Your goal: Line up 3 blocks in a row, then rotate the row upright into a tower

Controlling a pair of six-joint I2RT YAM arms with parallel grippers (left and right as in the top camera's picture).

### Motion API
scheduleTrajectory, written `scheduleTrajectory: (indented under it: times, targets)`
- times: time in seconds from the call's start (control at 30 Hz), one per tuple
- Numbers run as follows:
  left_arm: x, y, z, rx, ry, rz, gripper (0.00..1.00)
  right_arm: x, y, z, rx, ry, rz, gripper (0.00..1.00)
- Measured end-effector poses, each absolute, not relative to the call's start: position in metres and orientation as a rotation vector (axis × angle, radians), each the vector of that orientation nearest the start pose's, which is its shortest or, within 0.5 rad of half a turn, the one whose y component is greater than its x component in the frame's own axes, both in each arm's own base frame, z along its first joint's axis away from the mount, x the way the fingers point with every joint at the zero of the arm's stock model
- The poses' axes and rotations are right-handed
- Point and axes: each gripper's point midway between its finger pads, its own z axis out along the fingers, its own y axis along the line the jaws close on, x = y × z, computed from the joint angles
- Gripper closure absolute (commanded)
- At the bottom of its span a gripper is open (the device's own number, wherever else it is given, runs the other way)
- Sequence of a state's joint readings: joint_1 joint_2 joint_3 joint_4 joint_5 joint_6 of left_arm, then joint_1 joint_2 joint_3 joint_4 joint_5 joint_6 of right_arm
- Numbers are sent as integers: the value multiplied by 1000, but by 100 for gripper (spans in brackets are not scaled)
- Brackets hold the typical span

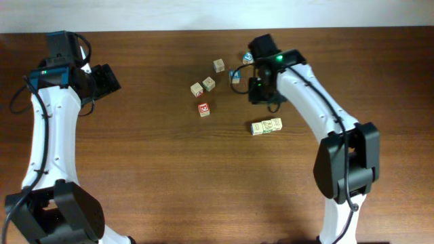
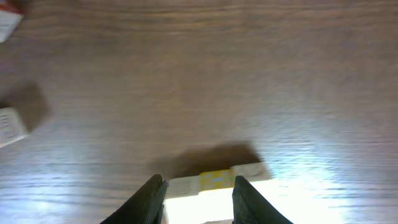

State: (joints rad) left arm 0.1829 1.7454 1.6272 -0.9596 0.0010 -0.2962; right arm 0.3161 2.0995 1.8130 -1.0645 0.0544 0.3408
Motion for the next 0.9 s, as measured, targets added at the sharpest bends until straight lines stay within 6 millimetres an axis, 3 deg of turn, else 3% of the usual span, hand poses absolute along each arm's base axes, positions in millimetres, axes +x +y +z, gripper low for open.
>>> scheduleTrajectory:
  times: [0.1,0.33,0.57,0.8,0.9]
  targets:
    - [425,79,188,-628,2574,-39,18,437,117,76,40,2947,4,64]
    - [425,79,188,-628,2574,-39,18,421,111,30,-2,3041,-42,64]
    - [425,79,188,-628,2574,-39,18,411,108,17,-2,3068,-54,65]
    - [425,79,188,-628,2574,-39,18,411,110,16,-1,3068,-36,64]
    - [425,79,188,-628,2574,-39,24,414,111,18,1,3057,-26,63]
